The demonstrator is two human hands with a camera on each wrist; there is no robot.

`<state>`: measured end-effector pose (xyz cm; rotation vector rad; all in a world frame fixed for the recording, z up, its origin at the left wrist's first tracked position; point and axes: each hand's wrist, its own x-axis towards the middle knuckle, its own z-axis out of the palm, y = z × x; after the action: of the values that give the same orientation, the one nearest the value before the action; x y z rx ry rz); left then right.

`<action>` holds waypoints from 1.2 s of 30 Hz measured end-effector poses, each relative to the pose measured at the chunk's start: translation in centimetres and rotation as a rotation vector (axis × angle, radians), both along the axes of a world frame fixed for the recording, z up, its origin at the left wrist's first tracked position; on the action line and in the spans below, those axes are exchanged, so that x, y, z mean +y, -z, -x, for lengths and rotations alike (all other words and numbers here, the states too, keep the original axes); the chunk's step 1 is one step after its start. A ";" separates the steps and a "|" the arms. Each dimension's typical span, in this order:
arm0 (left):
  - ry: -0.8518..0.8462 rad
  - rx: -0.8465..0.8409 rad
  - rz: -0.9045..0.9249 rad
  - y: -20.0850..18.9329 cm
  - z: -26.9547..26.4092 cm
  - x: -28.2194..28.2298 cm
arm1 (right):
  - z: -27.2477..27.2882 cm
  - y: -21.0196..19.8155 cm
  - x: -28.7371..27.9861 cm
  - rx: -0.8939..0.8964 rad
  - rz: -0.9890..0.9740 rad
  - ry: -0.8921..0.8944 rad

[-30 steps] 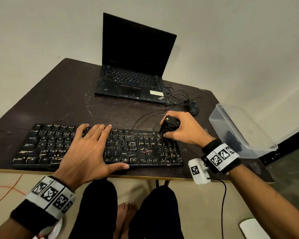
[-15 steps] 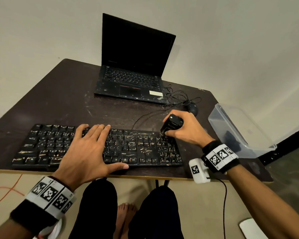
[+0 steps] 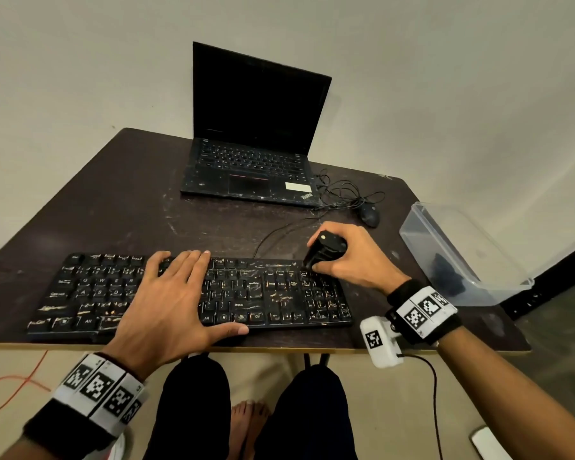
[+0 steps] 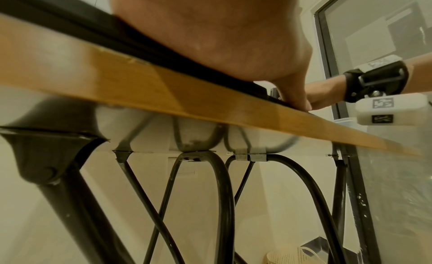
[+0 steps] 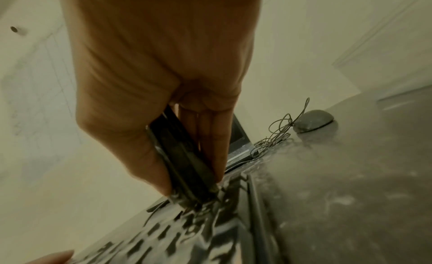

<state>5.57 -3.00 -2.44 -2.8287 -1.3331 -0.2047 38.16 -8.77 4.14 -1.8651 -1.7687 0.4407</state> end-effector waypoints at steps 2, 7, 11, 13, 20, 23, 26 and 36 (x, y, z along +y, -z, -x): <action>-0.002 -0.006 -0.002 0.0 0.0 0.1 | 0.0 0.0 0.1 -0.015 0.004 0.006; 0.004 -0.023 -0.014 0.1 0.0 0.1 | -0.6 -0.2 -0.3 0.004 0.021 0.036; 0.012 -0.035 -0.028 0.2 0.0 0.0 | -0.8 -0.1 -0.1 -0.037 -0.010 0.122; 0.012 -0.038 -0.023 0.1 0.0 0.0 | -0.7 0.0 -0.2 -0.015 0.011 0.088; -0.016 -0.092 0.038 -0.2 0.0 0.1 | -1.2 0.0 -0.3 -0.041 0.008 0.161; -0.042 -0.147 0.089 0.0 0.1 0.3 | -0.8 0.4 -0.5 -0.051 0.000 0.146; -0.131 -0.323 0.145 -0.5 0.1 -0.7 | -0.9 0.4 -0.6 -0.041 -0.004 0.171; -0.116 -0.430 0.062 1.1 2.3 -3.1 | -0.8 -0.1 -1.0 -0.010 0.000 0.164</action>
<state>3.30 -6.09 -3.57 -2.8490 -1.5887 -0.8223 38.92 -9.72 4.23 -1.9969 -1.6061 0.3701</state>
